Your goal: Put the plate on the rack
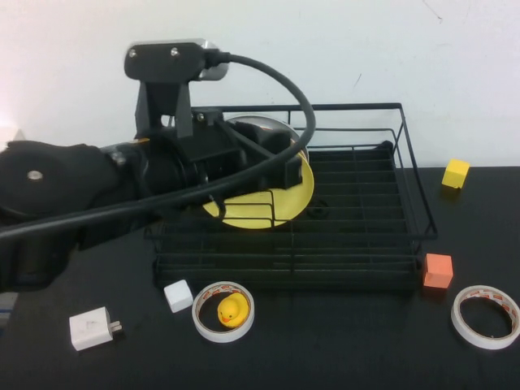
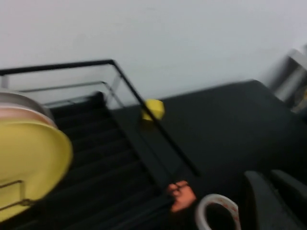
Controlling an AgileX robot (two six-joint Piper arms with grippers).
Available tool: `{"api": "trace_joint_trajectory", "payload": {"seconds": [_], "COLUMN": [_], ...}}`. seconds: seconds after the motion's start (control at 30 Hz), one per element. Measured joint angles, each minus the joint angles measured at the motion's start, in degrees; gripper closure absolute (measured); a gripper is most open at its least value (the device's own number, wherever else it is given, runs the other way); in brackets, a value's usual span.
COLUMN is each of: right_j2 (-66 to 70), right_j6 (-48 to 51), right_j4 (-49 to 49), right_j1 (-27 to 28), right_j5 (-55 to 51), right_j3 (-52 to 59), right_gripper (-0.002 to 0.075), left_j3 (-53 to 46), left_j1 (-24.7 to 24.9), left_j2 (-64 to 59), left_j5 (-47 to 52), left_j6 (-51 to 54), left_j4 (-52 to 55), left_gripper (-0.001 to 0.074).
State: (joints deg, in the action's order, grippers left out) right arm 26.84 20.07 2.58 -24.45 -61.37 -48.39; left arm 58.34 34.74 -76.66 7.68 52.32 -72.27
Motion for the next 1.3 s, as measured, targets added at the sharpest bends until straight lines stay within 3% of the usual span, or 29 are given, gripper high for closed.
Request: {"api": "trace_joint_trajectory", "payload": {"seconds": [0.2, 0.47, 0.97, 1.3], "right_j2": [-9.06, -11.27, -11.40, -11.40], "right_j6": [-0.51, -0.64, -0.71, -0.71], "right_j4": [-0.95, -1.33, -2.58, -6.06], "right_j1": [0.00, 0.00, 0.00, 0.00], "right_j5": [3.05, 5.92, 14.51, 17.22], "right_j3": [9.77, 20.31, 21.32, 21.32], "right_gripper": [0.0725, 0.0725, 0.0725, 0.0725], "left_j3": [-0.12, -6.06, -34.70, -37.24], "left_j1": [0.00, 0.00, 0.00, 0.00], "left_j2": [4.46, 16.32, 38.49, 42.01], "left_j5": [7.17, 2.10, -8.89, -12.27], "left_j6": [0.00, 1.33, 3.21, 3.44], "left_j4": [3.15, 4.01, 1.08, 0.10], "left_gripper": [0.0727, 0.0728, 0.0728, 0.0728]}}
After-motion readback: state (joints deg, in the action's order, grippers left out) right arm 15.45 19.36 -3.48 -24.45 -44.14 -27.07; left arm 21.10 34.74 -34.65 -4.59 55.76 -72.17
